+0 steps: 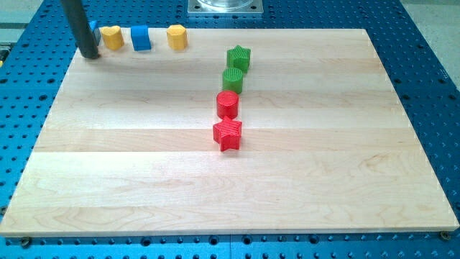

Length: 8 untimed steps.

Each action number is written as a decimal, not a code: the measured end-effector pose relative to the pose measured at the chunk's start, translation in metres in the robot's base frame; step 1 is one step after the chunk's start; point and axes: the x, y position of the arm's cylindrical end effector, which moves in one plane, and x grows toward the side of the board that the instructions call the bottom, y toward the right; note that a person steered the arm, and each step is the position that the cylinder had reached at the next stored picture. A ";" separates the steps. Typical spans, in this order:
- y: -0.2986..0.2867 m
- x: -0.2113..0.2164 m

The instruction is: Put the blue triangle at the top center of the board

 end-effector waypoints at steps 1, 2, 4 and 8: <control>-0.023 -0.030; -0.010 -0.065; 0.015 -0.068; 0.205 -0.066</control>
